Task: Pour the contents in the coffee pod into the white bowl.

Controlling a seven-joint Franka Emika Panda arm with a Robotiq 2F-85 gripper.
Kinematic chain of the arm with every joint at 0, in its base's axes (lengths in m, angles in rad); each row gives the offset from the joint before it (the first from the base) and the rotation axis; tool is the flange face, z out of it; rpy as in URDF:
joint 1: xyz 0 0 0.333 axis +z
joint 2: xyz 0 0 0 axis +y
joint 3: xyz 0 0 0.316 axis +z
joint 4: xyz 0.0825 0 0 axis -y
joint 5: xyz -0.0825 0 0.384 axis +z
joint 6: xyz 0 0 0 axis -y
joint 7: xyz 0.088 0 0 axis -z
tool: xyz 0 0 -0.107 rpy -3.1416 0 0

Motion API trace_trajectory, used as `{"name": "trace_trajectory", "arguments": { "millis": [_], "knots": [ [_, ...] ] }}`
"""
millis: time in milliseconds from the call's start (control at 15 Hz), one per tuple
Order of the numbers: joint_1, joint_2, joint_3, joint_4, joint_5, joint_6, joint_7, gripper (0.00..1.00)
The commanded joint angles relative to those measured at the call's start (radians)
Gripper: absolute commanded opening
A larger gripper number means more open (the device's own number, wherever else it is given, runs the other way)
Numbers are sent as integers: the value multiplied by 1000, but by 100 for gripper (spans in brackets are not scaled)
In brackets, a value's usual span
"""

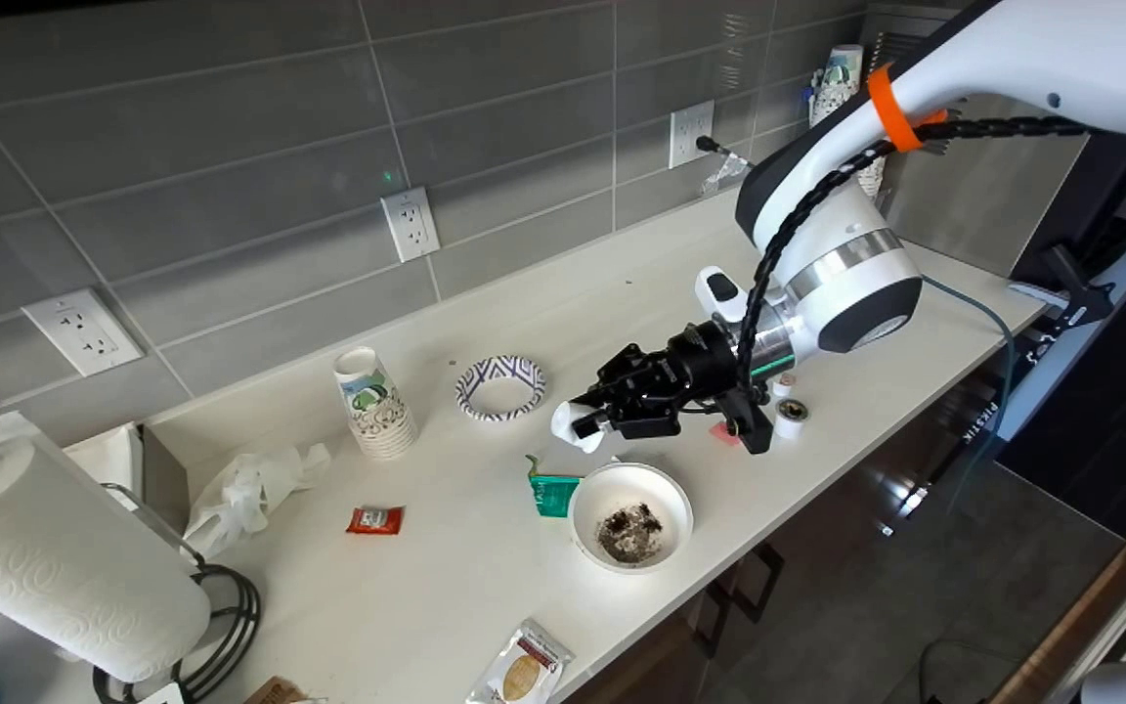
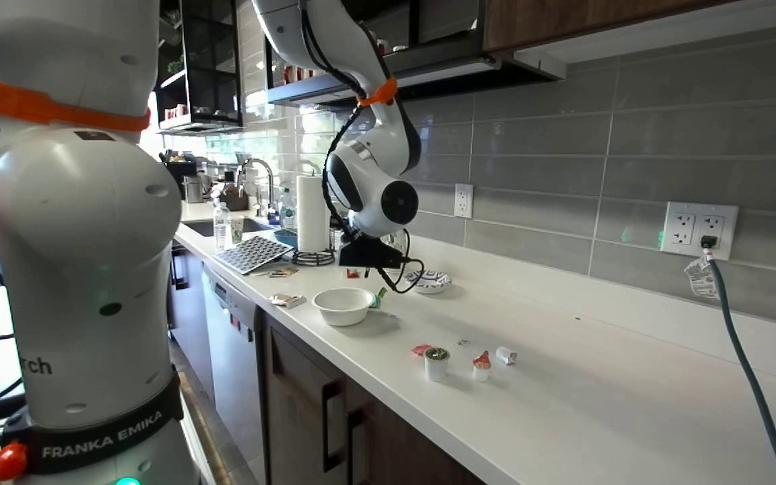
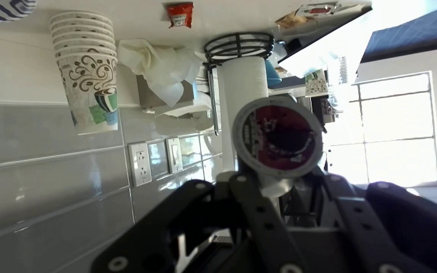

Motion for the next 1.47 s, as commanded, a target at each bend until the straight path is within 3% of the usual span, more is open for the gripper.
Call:
{"name": "trace_trajectory", "arguments": {
  "millis": [0, 533, 600, 733, 933, 1400],
  "knots": [
    [-19, 21, -19, -20, 30, -109, -55, 8],
    [-51, 89, -60, -16, 7, -318, -85, 8],
    [-49, 93, -61, -15, 7, -311, -86, 8],
    [-14, 73, -52, -14, 32, -137, -69, 8],
    [-19, 67, -53, -19, 21, -119, -83, 8],
    [-58, 98, -75, -20, 2, -358, -97, 8]
  ]
}}
